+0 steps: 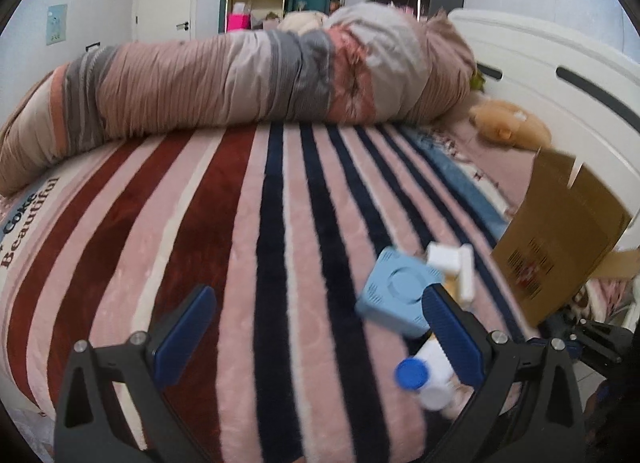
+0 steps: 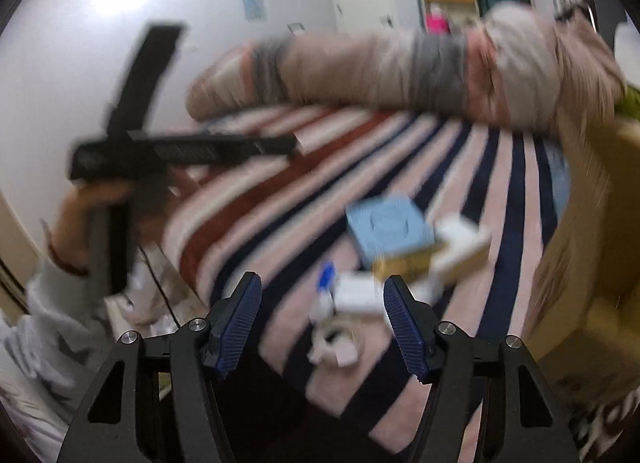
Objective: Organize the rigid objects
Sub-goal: 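Drop the tape roll into the box with right gripper while left grasps the bottle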
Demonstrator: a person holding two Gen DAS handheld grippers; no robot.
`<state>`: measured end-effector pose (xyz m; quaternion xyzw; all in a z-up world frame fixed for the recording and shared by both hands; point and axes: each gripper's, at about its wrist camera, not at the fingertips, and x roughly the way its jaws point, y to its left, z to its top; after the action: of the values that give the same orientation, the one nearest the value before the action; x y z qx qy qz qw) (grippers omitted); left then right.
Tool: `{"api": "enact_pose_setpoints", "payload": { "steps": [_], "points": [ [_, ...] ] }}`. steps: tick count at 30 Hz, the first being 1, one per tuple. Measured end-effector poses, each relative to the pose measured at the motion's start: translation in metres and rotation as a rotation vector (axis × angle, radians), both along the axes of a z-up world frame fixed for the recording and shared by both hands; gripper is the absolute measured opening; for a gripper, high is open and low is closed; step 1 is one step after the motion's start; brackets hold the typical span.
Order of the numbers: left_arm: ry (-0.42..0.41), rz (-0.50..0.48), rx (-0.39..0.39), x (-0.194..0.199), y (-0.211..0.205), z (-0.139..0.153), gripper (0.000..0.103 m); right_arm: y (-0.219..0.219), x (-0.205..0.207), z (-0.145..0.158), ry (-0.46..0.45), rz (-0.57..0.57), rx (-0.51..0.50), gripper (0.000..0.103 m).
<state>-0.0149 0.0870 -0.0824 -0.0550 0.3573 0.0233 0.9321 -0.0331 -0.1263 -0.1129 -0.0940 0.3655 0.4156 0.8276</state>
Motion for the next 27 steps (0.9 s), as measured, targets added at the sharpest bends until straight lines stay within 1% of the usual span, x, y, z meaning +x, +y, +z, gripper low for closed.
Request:
{"api": "enact_pose_setpoints", "payload": {
  "steps": [3,6,9,12,13,14,15,18,21,22,25,27],
  "points": [
    [0.0,-0.028,0.012,0.0,0.002,-0.014,0.102,-0.003,0.004,-0.026,0.062,-0.021,-0.038,0.061],
    [-0.013,-0.034,0.024,0.0,0.002,-0.027,0.102,-0.005,0.009,-0.041,0.123,-0.026,-0.043,0.061],
    [-0.001,-0.026,0.038,0.001,0.001,-0.036,0.102,-0.001,0.009,-0.047,0.123,-0.008,-0.06,0.061],
    [0.015,-0.042,0.028,0.003,0.001,-0.042,0.102,0.01,0.007,-0.051,0.084,0.008,-0.109,0.061],
    [0.021,-0.049,0.018,0.003,0.001,-0.043,0.102,0.016,0.006,-0.053,0.063,0.007,-0.144,0.055],
    [0.027,-0.056,0.01,0.003,0.001,-0.044,0.102,0.019,0.005,-0.054,0.04,0.0,-0.174,0.039],
    [0.034,-0.062,0.002,0.002,0.001,-0.045,0.102,0.021,0.004,-0.053,0.014,-0.005,-0.198,0.038],
    [0.042,-0.088,-0.005,-0.001,0.0,-0.046,0.102,0.02,0.006,-0.047,0.019,-0.009,-0.189,0.037],
    [0.048,-0.136,-0.015,-0.005,-0.005,-0.05,0.102,0.014,0.008,-0.033,-0.036,-0.029,-0.192,0.037],
    [0.05,-0.16,-0.029,-0.007,-0.007,-0.052,0.102,0.009,0.007,-0.021,-0.058,-0.032,-0.178,0.037],
    [0.048,-0.25,-0.081,-0.012,-0.016,-0.057,0.102,0.0,0.01,0.01,-0.079,-0.018,-0.096,0.037],
    [0.054,-0.315,-0.091,-0.013,-0.028,-0.061,0.102,-0.009,0.011,0.045,-0.134,-0.029,-0.042,0.037]
  ]
}}
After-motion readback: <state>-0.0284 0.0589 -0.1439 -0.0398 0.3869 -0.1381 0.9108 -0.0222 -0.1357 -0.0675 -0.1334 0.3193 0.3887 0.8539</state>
